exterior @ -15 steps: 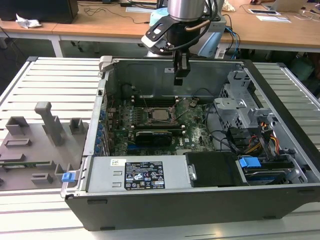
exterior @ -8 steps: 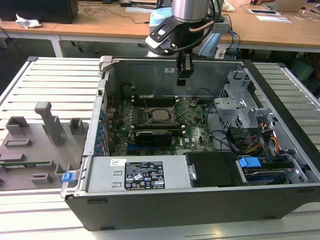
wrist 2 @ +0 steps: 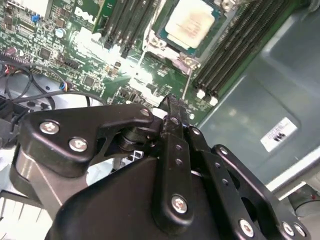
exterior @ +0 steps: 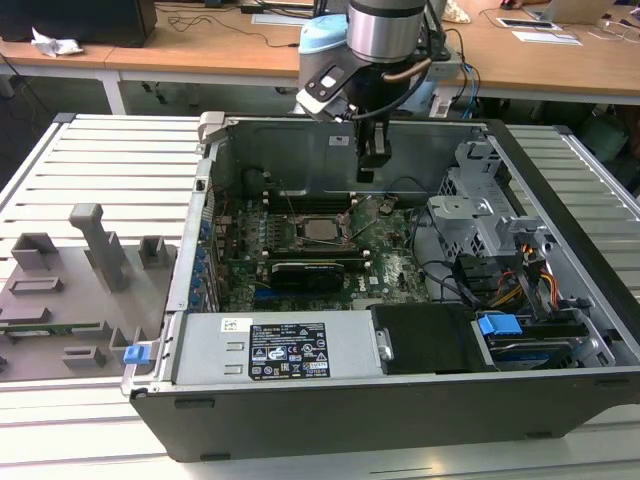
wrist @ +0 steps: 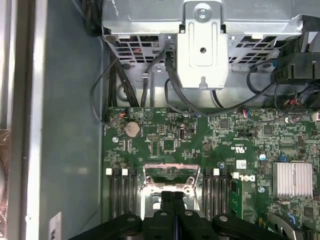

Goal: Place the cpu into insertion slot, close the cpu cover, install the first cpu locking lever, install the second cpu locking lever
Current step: 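Close the cpu cover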

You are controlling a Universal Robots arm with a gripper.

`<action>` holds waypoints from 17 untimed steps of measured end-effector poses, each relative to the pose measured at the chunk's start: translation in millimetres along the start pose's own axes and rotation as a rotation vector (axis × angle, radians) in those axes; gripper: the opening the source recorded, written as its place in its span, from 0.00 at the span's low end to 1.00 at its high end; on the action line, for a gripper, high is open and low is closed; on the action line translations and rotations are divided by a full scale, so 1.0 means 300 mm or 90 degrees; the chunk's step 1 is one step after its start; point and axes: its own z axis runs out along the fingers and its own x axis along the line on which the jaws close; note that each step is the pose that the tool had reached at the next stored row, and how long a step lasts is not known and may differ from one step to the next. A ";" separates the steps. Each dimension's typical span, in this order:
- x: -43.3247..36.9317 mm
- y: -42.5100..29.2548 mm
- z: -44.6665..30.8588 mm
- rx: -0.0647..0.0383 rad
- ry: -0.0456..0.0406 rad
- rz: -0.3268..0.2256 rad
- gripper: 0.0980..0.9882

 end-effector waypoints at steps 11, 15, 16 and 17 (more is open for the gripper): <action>-0.007 0.080 0.079 0.005 -0.0016 0.000 0.01; -0.007 0.080 0.092 0.005 -0.0019 -0.001 0.01; -0.007 0.080 0.095 0.005 -0.0022 -0.001 0.01; -0.007 0.080 0.097 0.005 -0.0032 -0.001 0.01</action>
